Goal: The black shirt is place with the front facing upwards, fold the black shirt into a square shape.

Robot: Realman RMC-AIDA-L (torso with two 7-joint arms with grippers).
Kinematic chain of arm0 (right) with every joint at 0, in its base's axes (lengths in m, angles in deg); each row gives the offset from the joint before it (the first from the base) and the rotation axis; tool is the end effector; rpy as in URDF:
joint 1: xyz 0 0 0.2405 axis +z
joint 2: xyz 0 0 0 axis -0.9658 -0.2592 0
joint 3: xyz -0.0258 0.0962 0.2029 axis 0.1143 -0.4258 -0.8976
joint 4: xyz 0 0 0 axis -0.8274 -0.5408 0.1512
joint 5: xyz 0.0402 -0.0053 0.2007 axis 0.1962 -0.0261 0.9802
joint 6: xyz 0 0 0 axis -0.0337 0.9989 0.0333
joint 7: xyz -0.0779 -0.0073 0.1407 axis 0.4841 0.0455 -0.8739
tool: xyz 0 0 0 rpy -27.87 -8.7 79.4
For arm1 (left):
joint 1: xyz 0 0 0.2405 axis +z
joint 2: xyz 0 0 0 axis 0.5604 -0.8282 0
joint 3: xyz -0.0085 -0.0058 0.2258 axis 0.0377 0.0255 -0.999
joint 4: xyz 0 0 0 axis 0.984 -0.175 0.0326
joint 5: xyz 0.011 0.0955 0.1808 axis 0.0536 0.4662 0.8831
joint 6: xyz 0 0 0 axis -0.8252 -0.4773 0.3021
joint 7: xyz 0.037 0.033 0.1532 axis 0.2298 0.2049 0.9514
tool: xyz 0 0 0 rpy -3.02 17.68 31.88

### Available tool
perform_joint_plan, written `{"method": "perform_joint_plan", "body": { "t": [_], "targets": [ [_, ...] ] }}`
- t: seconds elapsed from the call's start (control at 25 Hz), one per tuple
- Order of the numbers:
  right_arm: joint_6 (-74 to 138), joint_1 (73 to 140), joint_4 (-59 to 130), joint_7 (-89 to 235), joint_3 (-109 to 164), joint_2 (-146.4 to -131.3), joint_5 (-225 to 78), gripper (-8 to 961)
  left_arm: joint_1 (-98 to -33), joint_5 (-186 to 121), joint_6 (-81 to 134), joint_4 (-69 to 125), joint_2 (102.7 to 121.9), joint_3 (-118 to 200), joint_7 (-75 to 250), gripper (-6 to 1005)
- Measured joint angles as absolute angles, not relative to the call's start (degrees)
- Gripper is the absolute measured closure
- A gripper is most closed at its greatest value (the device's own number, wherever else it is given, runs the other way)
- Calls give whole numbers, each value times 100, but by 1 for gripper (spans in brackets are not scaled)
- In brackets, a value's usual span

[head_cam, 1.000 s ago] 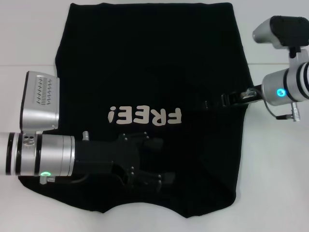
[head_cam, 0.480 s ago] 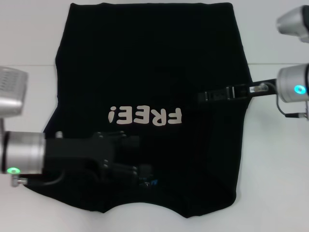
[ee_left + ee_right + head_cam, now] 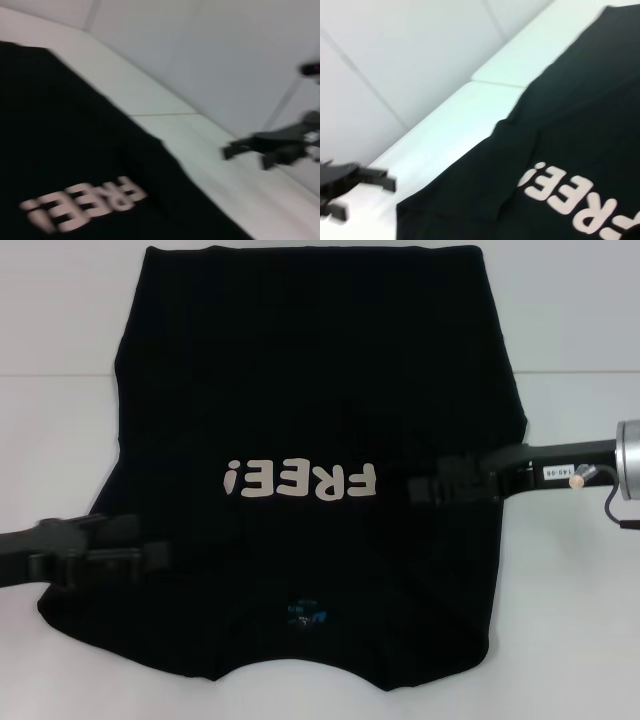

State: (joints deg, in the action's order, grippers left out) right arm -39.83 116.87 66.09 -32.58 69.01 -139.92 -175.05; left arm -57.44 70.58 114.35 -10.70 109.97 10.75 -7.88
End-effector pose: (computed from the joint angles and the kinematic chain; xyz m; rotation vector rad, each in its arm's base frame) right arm 0.1939 0.3740 0.0013 -2.7030 1.0764 0.5233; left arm -0.2775 0.2943 0.0587 -2.5653 -1.0728 -0.7143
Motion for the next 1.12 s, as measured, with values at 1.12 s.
{"method": "perform_joint_plan", "body": {
  "t": [1.12],
  "targets": [
    [-4353,11917,6629,-3087,7293,-13918,-17556,25,-5504,9070,10395,-1488,11015,2112,-1937,88]
  ]
}}
